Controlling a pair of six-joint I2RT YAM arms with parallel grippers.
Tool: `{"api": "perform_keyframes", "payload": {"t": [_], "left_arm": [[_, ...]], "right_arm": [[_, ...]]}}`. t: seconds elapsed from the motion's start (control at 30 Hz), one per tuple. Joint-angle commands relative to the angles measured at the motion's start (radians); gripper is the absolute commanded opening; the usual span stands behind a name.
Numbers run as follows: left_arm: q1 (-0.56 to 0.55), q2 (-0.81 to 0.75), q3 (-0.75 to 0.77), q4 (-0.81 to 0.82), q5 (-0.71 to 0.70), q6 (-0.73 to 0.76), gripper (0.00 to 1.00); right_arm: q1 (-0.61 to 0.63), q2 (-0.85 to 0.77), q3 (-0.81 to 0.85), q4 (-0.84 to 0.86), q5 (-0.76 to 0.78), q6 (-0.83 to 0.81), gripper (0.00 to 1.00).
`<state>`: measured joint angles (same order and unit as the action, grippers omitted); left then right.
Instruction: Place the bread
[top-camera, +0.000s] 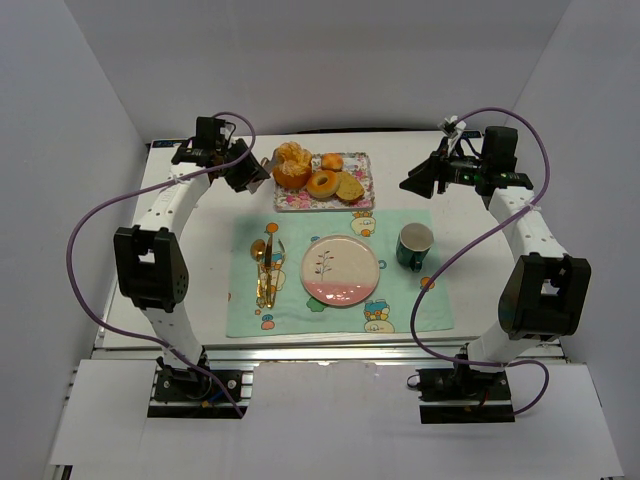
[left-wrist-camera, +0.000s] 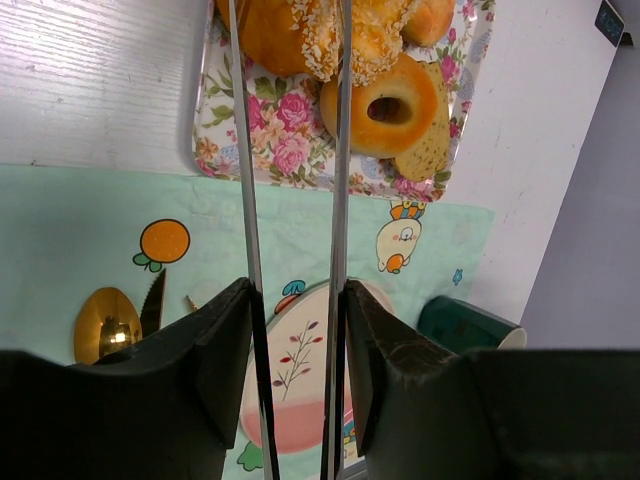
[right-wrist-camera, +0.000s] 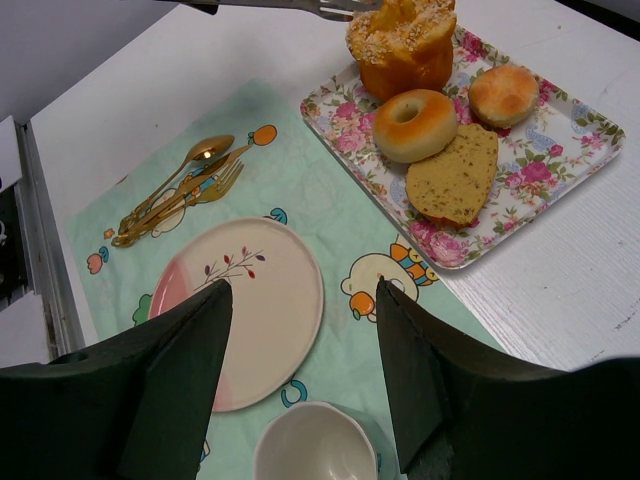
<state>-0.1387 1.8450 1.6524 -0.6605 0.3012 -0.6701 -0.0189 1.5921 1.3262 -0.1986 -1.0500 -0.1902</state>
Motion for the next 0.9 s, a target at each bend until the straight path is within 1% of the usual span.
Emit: {"api": "perform_keyframes", "payload": {"t": [0.0, 0.1, 0.33, 0.47, 0.53, 0.6, 0.77, 0.87], "left_arm": [[0.002, -0.001, 0.043, 0.035, 0.030, 0.000, 0.50], [0.002, 0.005, 0.035, 0.054, 0.042, -0.009, 0.48], [0.002, 0.007, 0.018, 0.070, 0.064, -0.020, 0.34], [0.007, -0.018, 0.018, 0.090, 0.062, -0.025, 0.21], [0.011, -0.036, 0.012, 0.117, 0.065, -0.046, 0.08], [0.024, -0.070, 0.004, 0.173, 0.072, -0.065, 0.00], [0.040, -0.139, -0.042, 0.333, 0.122, -0.149, 0.00], [0.042, -0.184, -0.075, 0.381, 0.144, -0.178, 0.00]], "right_arm": [[-0.004, -0.023, 0.007, 0.037, -0.011, 0.005, 0.64], [-0.003, -0.023, 0.007, 0.037, -0.012, 0.005, 0.64], [-0.003, -0.029, 0.008, 0.037, -0.008, 0.005, 0.64], [-0.006, -0.034, 0.008, 0.034, -0.010, 0.005, 0.64], [-0.004, -0.038, 0.008, 0.031, -0.008, 0.003, 0.64], [-0.004, -0.038, 0.007, 0.030, -0.010, 0.002, 0.64], [-0.004, -0.043, 0.007, 0.021, -0.015, -0.002, 0.64], [-0.006, -0.047, 0.007, 0.018, -0.013, -0.003, 0.64]]}}
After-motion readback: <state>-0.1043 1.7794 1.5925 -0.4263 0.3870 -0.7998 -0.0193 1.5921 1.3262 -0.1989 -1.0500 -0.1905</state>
